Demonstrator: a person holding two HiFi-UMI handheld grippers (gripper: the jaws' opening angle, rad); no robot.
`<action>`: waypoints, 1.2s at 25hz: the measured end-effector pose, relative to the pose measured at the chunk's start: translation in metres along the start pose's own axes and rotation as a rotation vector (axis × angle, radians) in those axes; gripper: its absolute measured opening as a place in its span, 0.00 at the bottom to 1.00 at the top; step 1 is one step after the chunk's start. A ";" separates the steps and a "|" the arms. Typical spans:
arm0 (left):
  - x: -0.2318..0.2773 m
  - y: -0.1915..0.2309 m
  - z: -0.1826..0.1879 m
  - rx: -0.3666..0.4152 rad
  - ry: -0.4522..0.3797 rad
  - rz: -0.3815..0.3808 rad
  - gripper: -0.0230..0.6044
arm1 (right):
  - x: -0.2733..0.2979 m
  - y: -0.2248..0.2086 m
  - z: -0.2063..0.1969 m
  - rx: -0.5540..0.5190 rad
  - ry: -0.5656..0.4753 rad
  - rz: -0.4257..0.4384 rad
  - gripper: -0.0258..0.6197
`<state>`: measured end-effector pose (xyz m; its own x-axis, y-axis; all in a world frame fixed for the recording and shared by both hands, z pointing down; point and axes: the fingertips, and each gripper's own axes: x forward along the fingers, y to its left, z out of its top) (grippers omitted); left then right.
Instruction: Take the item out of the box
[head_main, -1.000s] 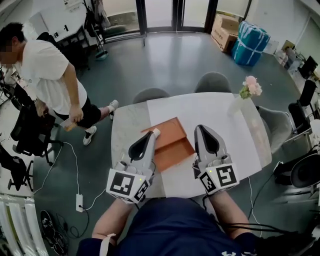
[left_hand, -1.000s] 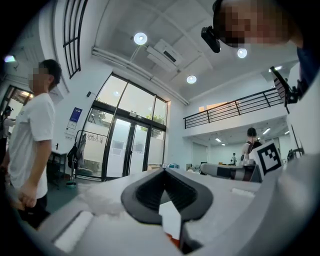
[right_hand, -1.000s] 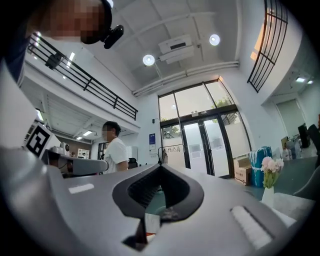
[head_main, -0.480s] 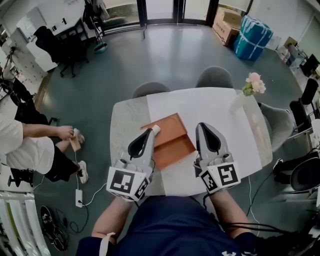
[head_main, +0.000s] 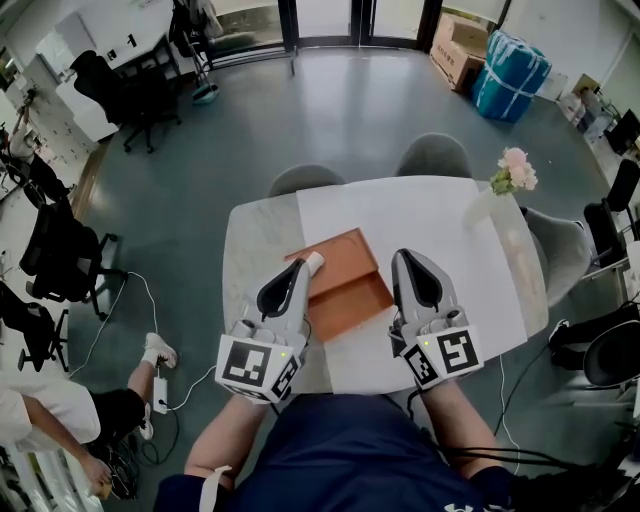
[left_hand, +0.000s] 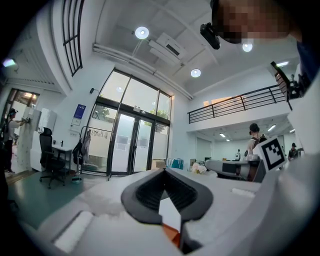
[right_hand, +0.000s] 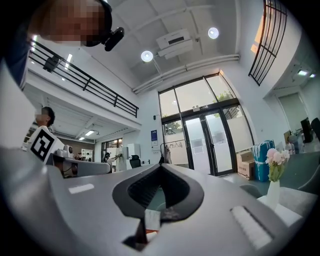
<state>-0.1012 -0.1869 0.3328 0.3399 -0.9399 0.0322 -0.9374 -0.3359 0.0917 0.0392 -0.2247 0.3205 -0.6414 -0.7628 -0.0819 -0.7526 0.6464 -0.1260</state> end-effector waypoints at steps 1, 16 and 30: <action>0.000 0.000 -0.001 0.000 0.001 0.001 0.04 | 0.000 0.000 -0.001 0.003 0.001 0.001 0.04; 0.003 -0.006 -0.004 0.016 0.011 0.000 0.04 | -0.005 -0.004 -0.006 0.016 0.010 0.008 0.04; -0.002 -0.006 -0.004 0.013 0.014 0.005 0.04 | -0.008 0.001 -0.007 0.026 0.020 0.018 0.04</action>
<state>-0.0954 -0.1830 0.3358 0.3357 -0.9408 0.0466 -0.9401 -0.3316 0.0787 0.0428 -0.2181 0.3278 -0.6575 -0.7506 -0.0649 -0.7371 0.6587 -0.1507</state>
